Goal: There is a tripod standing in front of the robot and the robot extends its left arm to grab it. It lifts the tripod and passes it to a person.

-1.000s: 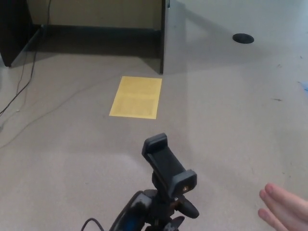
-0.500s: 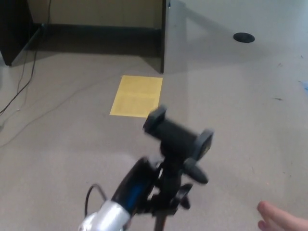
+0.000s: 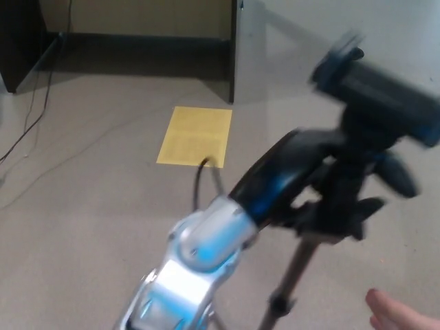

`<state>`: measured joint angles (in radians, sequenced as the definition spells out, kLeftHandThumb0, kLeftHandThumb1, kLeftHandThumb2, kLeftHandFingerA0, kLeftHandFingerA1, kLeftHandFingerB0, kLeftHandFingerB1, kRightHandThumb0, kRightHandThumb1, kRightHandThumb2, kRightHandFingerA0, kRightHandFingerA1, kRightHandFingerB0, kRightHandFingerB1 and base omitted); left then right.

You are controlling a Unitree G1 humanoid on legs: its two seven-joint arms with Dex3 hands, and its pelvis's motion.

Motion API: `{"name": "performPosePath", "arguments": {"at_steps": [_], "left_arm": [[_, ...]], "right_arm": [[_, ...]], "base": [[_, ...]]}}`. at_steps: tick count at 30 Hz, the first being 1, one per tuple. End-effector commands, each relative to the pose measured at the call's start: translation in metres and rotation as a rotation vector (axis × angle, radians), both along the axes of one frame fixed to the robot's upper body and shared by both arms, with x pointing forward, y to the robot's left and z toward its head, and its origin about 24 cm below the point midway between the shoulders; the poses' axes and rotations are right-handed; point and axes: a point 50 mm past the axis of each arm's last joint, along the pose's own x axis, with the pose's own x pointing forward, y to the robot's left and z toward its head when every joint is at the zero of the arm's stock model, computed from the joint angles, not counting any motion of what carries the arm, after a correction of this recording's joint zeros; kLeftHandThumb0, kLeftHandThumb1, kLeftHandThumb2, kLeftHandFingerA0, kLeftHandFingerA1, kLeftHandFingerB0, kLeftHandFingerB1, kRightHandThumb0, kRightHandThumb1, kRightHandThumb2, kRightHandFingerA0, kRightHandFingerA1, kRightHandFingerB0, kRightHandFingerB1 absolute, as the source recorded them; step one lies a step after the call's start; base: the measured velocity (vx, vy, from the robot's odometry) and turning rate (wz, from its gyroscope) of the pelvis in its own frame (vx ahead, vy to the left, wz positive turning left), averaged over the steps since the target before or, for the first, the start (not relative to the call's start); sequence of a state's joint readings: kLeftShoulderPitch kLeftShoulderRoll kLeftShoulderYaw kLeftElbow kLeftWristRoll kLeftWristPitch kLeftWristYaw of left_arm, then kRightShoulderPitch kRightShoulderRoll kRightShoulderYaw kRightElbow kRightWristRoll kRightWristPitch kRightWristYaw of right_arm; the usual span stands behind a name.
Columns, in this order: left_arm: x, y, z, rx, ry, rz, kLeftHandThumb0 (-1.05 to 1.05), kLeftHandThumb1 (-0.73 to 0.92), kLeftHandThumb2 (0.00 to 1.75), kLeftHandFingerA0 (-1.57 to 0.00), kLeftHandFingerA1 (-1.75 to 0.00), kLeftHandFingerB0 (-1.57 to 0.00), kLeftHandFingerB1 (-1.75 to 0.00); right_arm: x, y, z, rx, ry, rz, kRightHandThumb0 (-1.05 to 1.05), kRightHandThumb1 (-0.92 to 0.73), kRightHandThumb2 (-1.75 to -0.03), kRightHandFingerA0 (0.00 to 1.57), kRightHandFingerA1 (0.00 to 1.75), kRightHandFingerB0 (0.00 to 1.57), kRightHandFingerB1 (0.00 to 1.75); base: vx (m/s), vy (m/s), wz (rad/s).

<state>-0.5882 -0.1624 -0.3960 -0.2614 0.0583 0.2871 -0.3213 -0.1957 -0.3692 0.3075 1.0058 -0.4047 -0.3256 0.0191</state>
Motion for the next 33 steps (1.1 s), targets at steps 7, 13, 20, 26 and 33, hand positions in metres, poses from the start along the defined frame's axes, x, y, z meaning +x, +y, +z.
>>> {"name": "performPosePath", "arguments": {"at_steps": [7,13,20,26,33], "left_arm": [[-0.038,-0.041,0.049,-0.033,-0.06,-0.196,-0.13,0.65,0.82,-1.09,-1.23,-0.87,-1.07],[-0.062,-0.054,0.058,-0.047,-0.078,-0.29,-0.13,0.66,0.84,-1.09,-1.25,-0.85,-1.08],[-0.095,-0.061,0.058,-0.069,-0.091,-0.367,0.0,0.8,0.99,-0.82,-1.7,-0.62,-1.38],[-0.115,-0.062,0.056,-0.079,-0.137,-0.433,0.18,0.92,1.21,-0.76,-1.75,-0.44,-1.45],[-0.128,-0.062,0.055,-0.114,-0.136,-0.492,0.25,0.92,1.35,-0.83,-1.75,-0.27,-1.22]], "right_arm": [[-0.008,-0.004,-0.005,-0.015,0.039,-0.004,-0.39,-0.73,-0.62,0.67,0.43,0.44,0.35],[-0.013,-0.007,-0.007,-0.044,0.062,0.002,-0.39,-0.73,-0.62,0.66,0.43,0.44,0.35],[-0.02,-0.007,-0.008,-0.142,0.039,0.043,-0.54,-0.62,-1.0,0.36,0.53,0.22,0.45],[-0.017,-0.007,-0.007,-0.149,0.035,0.042,-0.54,-0.62,-1.0,0.36,0.53,0.22,0.45],[-0.006,-0.008,0.001,-0.154,0.007,0.042,-0.54,-0.62,-1.0,0.36,0.53,0.22,0.45]], "base": [[0.0,0.0,0.0],[0.0,0.0,0.0],[0.0,0.0,0.0],[0.0,0.0,0.0],[0.0,0.0,0.0]]}}
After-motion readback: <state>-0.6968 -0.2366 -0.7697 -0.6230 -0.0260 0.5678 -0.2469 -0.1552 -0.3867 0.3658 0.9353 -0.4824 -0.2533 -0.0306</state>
